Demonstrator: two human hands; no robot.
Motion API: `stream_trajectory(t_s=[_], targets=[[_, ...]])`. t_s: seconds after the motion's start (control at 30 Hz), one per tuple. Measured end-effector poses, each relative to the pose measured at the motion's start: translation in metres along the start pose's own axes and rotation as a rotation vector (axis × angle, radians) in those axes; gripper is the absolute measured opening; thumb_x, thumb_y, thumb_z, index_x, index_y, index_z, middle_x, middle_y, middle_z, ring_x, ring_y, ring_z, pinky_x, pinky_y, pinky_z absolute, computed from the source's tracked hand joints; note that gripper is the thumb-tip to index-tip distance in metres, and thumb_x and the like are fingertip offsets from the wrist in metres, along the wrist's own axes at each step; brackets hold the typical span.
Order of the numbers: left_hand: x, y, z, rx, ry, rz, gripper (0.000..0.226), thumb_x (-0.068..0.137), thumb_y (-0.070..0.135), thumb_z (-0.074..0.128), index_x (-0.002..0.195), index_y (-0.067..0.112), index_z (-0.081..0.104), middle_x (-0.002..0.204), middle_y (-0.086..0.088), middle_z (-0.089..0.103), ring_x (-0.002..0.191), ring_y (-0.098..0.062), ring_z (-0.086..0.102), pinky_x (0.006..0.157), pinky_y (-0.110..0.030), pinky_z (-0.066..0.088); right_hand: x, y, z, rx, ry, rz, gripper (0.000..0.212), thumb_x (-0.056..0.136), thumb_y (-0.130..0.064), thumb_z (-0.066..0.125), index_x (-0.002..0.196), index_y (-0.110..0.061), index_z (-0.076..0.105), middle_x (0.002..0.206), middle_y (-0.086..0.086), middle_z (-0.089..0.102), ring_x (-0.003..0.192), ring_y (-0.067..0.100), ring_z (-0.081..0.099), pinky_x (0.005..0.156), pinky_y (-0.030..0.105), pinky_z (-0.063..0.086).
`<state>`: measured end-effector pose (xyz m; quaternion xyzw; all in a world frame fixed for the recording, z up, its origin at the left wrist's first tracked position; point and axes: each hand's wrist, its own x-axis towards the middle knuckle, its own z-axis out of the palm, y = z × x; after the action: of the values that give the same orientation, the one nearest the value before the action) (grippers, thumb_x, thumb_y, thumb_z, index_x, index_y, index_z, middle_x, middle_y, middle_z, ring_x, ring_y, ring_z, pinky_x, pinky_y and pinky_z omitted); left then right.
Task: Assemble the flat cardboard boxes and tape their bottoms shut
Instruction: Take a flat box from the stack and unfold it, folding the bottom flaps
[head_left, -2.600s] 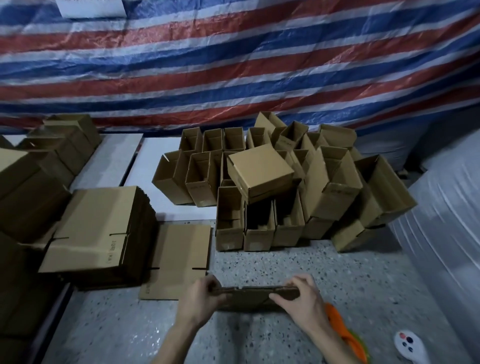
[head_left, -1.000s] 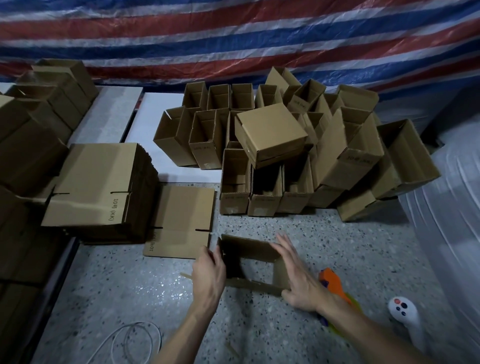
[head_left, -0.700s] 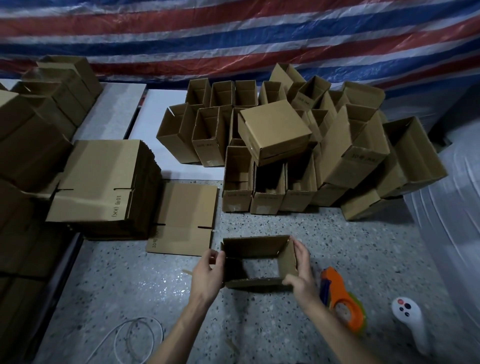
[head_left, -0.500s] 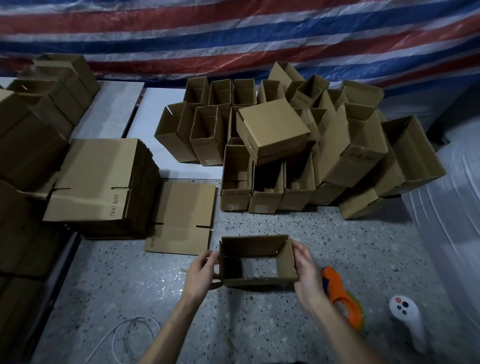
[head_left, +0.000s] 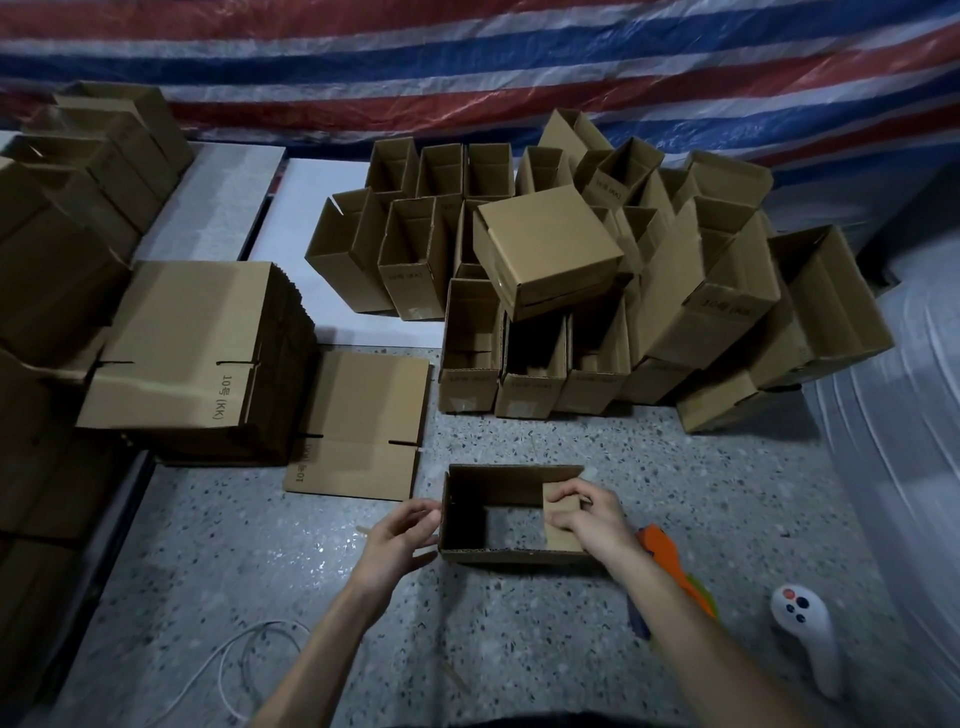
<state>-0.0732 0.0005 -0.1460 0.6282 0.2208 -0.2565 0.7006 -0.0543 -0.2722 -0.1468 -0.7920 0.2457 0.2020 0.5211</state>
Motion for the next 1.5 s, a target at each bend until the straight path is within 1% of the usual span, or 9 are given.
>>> stream_trajectory(t_s=[0.27, 0.53, 0.7, 0.83, 0.93, 1.1, 1.2, 1.3, 1.5], targets=[[0.002, -0.010, 0.000, -0.052, -0.052, 0.170, 0.009, 0.091, 0.013, 0.069, 0.100, 0.015, 0.069, 0.140, 0.009, 0.058, 0.122, -0.012, 0.063, 0.101, -0.046, 0.053, 0.002, 0.003, -0.006, -0.040, -0.047, -0.051, 0.023, 0.079, -0.008, 0.081, 0.089, -0.027, 0.072, 0.111, -0.012, 0.065, 0.114, 0.019, 0.058, 0.106, 0.047, 0.044], [0.000, -0.012, 0.009, 0.015, -0.056, 0.278, 0.018, 0.083, 0.027, 0.074, 0.099, 0.022, 0.069, 0.146, 0.021, 0.048, 0.125, -0.013, 0.060, 0.091, -0.021, 0.051, 0.003, 0.009, -0.012, -0.106, -0.138, -0.087, 0.023, 0.085, -0.018, 0.077, 0.094, -0.036, 0.068, 0.122, -0.010, 0.061, 0.120, 0.022, 0.056, 0.107, 0.054, 0.042], [0.007, -0.017, 0.013, 0.096, -0.048, 0.311, 0.008, 0.087, 0.019, 0.074, 0.093, 0.020, 0.069, 0.143, 0.016, 0.051, 0.128, -0.010, 0.056, 0.101, -0.033, 0.046, 0.000, 0.009, -0.012, -0.158, -0.172, -0.095, 0.037, 0.075, -0.020, 0.085, 0.092, -0.043, 0.062, 0.110, -0.003, 0.063, 0.096, 0.018, 0.062, 0.079, 0.031, 0.053], [0.016, -0.019, 0.029, 0.300, 0.012, 0.354, 0.011, 0.087, 0.003, 0.073, 0.085, 0.014, 0.070, 0.126, -0.002, 0.061, 0.142, -0.004, 0.031, 0.106, -0.030, 0.042, -0.003, 0.009, -0.012, -0.175, -0.225, -0.117, 0.045, 0.069, -0.024, 0.091, 0.100, -0.034, 0.060, 0.106, -0.002, 0.063, 0.092, 0.018, 0.060, 0.066, 0.022, 0.048], [0.021, -0.016, 0.029, 0.404, -0.002, 0.332, 0.012, 0.088, 0.009, 0.073, 0.086, 0.021, 0.072, 0.135, -0.007, 0.058, 0.147, -0.009, 0.026, 0.110, -0.040, 0.041, -0.003, 0.010, -0.012, -0.158, -0.203, -0.131, 0.032, 0.079, -0.022, 0.084, 0.099, -0.035, 0.062, 0.107, -0.002, 0.065, 0.096, 0.017, 0.062, 0.077, 0.029, 0.050], [0.010, -0.013, 0.019, 0.443, -0.134, 0.312, 0.022, 0.099, 0.046, 0.053, 0.098, 0.042, 0.075, 0.157, 0.016, 0.033, 0.141, 0.019, 0.014, 0.105, -0.005, 0.025, -0.003, 0.015, -0.009, -0.144, -0.150, -0.192, 0.009, 0.098, -0.034, 0.062, 0.104, -0.039, 0.067, 0.133, -0.004, 0.058, 0.125, 0.016, 0.054, 0.110, 0.047, 0.040], [0.007, -0.017, 0.005, 0.523, -0.226, 0.318, 0.046, 0.084, 0.078, 0.051, 0.118, 0.050, 0.067, 0.154, 0.039, 0.014, 0.137, 0.024, 0.014, 0.116, -0.029, 0.021, -0.007, 0.019, -0.013, -0.068, -0.177, -0.264, 0.033, 0.093, -0.058, 0.057, 0.114, -0.036, 0.069, 0.144, -0.001, 0.049, 0.135, 0.010, 0.045, 0.118, 0.049, 0.031], [0.006, -0.014, -0.004, 0.744, -0.298, 0.311, 0.064, 0.066, 0.087, 0.064, 0.125, 0.065, 0.053, 0.154, 0.045, -0.002, 0.143, 0.007, 0.019, 0.116, -0.039, 0.027, -0.012, 0.023, -0.021, -0.080, -0.283, -0.275, 0.075, 0.064, -0.086, 0.064, 0.126, -0.044, 0.059, 0.145, -0.001, 0.042, 0.136, 0.020, 0.042, 0.112, 0.054, 0.037], [0.007, -0.010, -0.005, 0.865, -0.252, 0.334, 0.069, 0.062, 0.089, 0.066, 0.125, 0.067, 0.050, 0.158, 0.039, 0.002, 0.139, 0.005, 0.029, 0.107, -0.032, 0.036, -0.009, 0.027, -0.029, -0.177, -0.416, -0.255, 0.093, 0.052, -0.060, 0.094, 0.132, -0.056, 0.048, 0.154, 0.003, 0.027, 0.146, 0.022, 0.026, 0.115, 0.057, 0.034]])
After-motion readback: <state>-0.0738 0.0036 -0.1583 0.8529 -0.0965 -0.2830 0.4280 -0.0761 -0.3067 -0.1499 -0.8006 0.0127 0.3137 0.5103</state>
